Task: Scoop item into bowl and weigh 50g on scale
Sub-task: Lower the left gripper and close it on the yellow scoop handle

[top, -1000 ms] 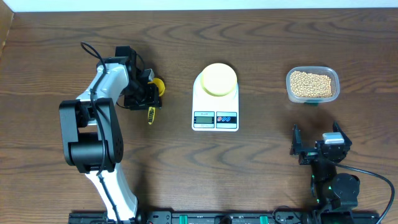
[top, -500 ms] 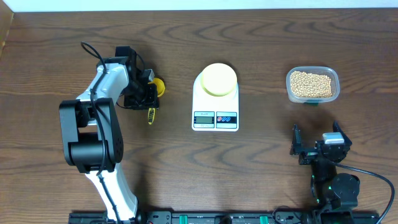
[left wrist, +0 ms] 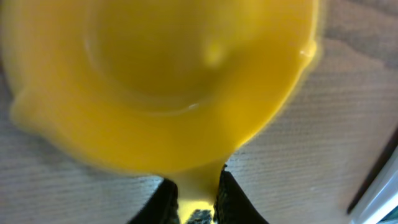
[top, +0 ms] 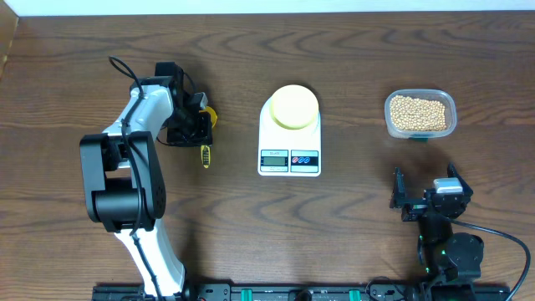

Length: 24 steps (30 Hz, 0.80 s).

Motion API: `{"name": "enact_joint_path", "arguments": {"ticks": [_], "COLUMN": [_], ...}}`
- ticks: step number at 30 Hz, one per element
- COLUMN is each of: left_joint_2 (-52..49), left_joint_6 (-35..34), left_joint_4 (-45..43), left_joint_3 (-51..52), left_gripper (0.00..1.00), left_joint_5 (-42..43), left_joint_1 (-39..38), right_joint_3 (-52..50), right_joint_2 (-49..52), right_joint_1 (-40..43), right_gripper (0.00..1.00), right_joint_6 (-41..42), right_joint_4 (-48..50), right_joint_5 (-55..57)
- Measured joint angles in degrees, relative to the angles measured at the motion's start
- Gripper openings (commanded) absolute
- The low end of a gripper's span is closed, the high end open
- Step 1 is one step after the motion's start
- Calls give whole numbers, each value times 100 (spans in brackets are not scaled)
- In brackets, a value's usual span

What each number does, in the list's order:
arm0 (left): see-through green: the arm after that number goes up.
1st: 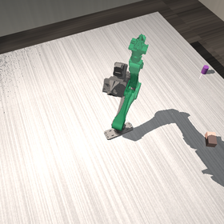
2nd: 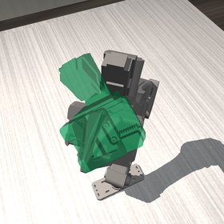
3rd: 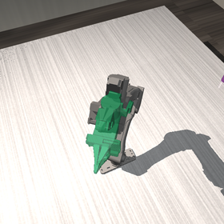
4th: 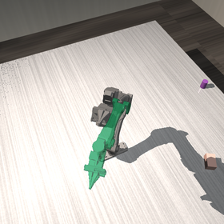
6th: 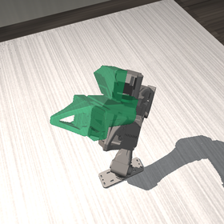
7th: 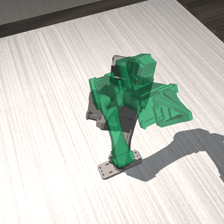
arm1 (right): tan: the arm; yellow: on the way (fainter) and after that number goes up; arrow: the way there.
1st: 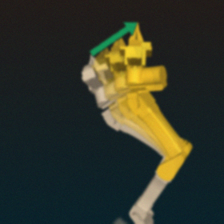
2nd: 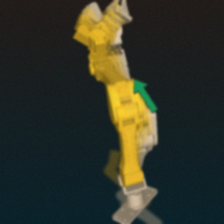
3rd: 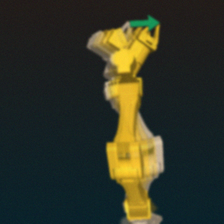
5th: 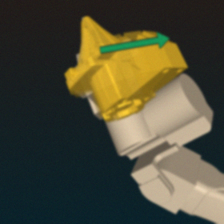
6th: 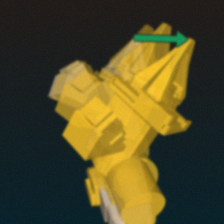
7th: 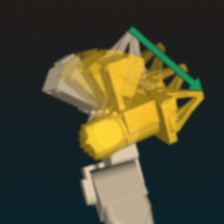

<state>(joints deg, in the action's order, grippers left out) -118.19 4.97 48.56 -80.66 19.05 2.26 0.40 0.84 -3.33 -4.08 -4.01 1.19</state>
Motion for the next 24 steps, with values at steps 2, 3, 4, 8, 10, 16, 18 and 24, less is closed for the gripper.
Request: {"name": "enact_joint_path", "arguments": {"ticks": [2,3,4,8,10,16,18,24], "left_joint_2": [-2,-2,-2,-2,-2,9,20,22], "left_joint_6": [0,-11,-26,-205,-330,-645,-673,-769], "left_joint_4": [0,2,0,-2,2,0,0,7], "left_joint_3": [0,0,0,0,0,0,0,0], "left_gripper": [7,8,8,8,8,8,17,48], "left_joint_5": [-2,0,0,11,13,15,13,-96], "left_joint_1": [0,0,0,0,0,0,0,0], "right_joint_3": [0,0,0,0,0,0,0,0], "right_joint_2": [0,0,0,0,0,0,0,0], "right_joint_1": [0,0,0,0,0,0,0,0], "right_gripper": [99,99,99,99,99,99,99,99], "right_joint_6": [0,0,0,0,0,0,0,0], "right_joint_4": [0,0,0,0,0,0,0,0], "right_joint_5": [0,0,0,0,0,0,0,0]}}
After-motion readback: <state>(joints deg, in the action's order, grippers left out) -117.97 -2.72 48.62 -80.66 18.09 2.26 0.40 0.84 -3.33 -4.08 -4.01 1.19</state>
